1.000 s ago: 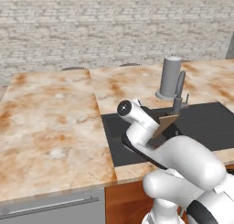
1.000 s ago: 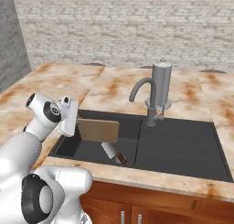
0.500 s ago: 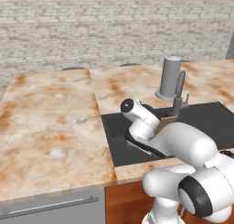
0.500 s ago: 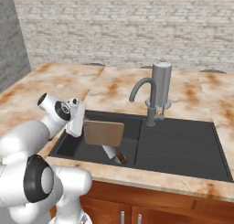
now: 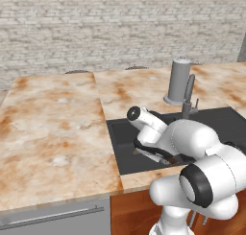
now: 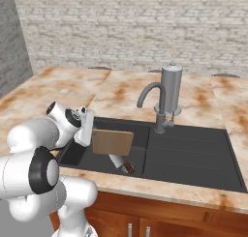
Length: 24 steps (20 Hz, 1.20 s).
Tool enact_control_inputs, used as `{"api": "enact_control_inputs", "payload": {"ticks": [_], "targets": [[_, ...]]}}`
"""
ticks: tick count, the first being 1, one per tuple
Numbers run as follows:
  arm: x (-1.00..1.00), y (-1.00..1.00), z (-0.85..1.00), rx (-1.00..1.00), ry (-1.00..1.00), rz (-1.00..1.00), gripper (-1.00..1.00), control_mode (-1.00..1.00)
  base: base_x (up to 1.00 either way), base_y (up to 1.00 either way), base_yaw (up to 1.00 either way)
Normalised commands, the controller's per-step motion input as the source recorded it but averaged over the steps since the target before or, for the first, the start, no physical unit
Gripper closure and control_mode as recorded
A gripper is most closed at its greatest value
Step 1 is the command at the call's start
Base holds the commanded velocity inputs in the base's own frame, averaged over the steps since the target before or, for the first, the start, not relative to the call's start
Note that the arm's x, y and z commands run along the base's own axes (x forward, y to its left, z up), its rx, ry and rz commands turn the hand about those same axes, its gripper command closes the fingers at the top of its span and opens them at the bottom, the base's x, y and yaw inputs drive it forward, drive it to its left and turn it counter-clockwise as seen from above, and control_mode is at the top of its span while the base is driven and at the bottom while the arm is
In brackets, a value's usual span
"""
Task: Move the cutting board and knife to the sink. Then move spray from the cabinet to the counter.
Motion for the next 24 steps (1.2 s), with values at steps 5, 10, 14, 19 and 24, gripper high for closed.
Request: {"api": "enact_control_inputs", "payload": {"ticks": [5, 10, 14, 19, 24], "targets": [[0.34, 0.00, -0.31, 0.01, 0.00, 0.00, 1.00, -1.00, 0.00, 0.00, 0.00], [0.33, 0.00, -0.24, 0.01, 0.00, 0.01, 1.00, -1.00, 0.00, 0.00, 0.00], [0.22, 0.00, -0.20, 0.02, 0.00, 0.01, -1.00, -1.00, 0.00, 0.00, 0.00], [-0.12, 0.00, 0.03, 0.00, -0.03, 0.00, -1.00, -1.00, 0.00, 0.00, 0.00], [-0.52, 0.00, 0.55, -0.02, 0.03, 0.00, -1.00, -1.00, 0.00, 0.00, 0.00]]}}
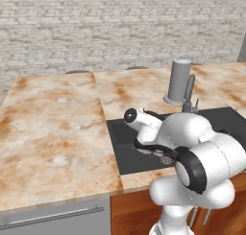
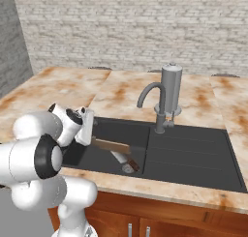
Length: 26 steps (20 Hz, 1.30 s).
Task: Move the cutting board and knife to the sink. Then move spray from the cabinet to the counter.
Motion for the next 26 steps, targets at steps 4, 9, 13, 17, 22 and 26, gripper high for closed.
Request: {"api": "enact_control_inputs", "payload": {"ticks": [4, 9, 13, 17, 22, 26], "targets": [[-0.82, 0.00, 0.99, 0.00, 0.04, 0.00, -1.00, -1.00, 0.00, 0.00, 0.00], [-0.60, 0.00, 1.00, 0.00, 0.00, 0.00, -1.00, -1.00, 0.00, 0.00, 0.00], [-0.90, 0.06, 0.93, -0.01, -0.02, 0.10, -1.00, -1.00, 0.00, 0.00, 0.00], [-1.00, 0.01, 0.97, -0.06, -0.36, 0.05, -1.00, -1.00, 0.00, 0.00, 0.00], [-0.79, -0.02, 0.81, -0.01, -0.05, 0.07, -1.00, -1.00, 0.00, 0.00, 0.00], [-0.35, -0.37, -0.03, -0.01, 0.01, 0.00, -1.00, -1.00, 0.00, 0.00, 0.00]]}}
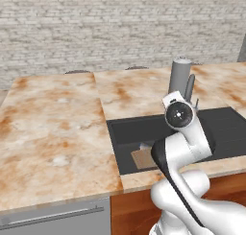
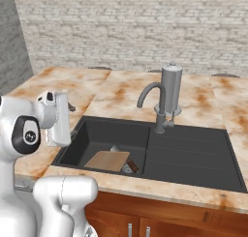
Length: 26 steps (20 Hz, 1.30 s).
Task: Move the cutting board and knife to the sink. Then move spray from the cabinet to the counter.
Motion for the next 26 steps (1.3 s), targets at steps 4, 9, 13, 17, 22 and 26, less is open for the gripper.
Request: {"api": "enact_control_inputs", "payload": {"ticks": [4, 9, 13, 17, 22, 26], "targets": [[-0.51, -0.12, 0.38, -0.08, -0.05, 0.00, -1.00, -1.00, 0.00, 0.00, 0.00], [-0.26, 0.17, 0.24, -0.01, -0.37, -0.04, -1.00, -1.00, 0.00, 0.00, 0.00], [0.00, 0.36, 0.22, 0.29, -0.61, -0.03, -1.00, -1.00, 0.00, 0.00, 0.00], [0.00, 0.26, 0.36, 0.39, -0.51, -0.05, -1.00, -1.00, 0.00, 0.00, 0.00], [0.00, 0.04, 0.16, 0.59, -0.38, -0.01, -1.00, -1.00, 0.00, 0.00, 0.00], [-0.28, -0.01, -0.10, 0.92, -0.27, 0.01, -1.00, -1.00, 0.00, 0.00, 0.00]]}}
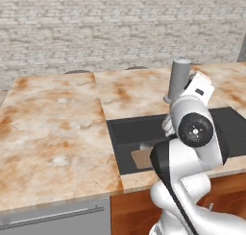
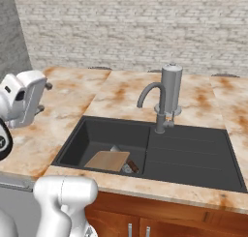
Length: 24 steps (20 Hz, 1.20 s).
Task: Move the cutting board and knife to the sink. Then move spray from the cabinet to the counter.
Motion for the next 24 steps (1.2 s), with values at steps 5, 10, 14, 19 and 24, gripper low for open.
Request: {"api": "enact_control_inputs", "payload": {"ticks": [5, 10, 14, 19, 24], "targets": [[-0.15, -0.14, -0.07, 0.98, -0.14, 0.15, -1.00, -1.00, 0.00, 0.00, 0.00], [-0.03, -0.05, -0.25, 0.93, -0.06, 0.13, -1.00, -1.00, 0.00, 0.00, 0.00], [-0.12, 0.01, -0.12, 0.63, 0.00, -0.05, -1.00, -1.00, 0.00, 0.00, 0.00], [-0.18, 0.05, -0.05, 0.20, 0.14, -0.18, -1.00, -1.00, 0.00, 0.00, 0.00], [-0.15, 0.00, 0.00, 0.01, 0.30, -0.15, -1.00, -1.00, 0.00, 0.00, 0.00]]}}
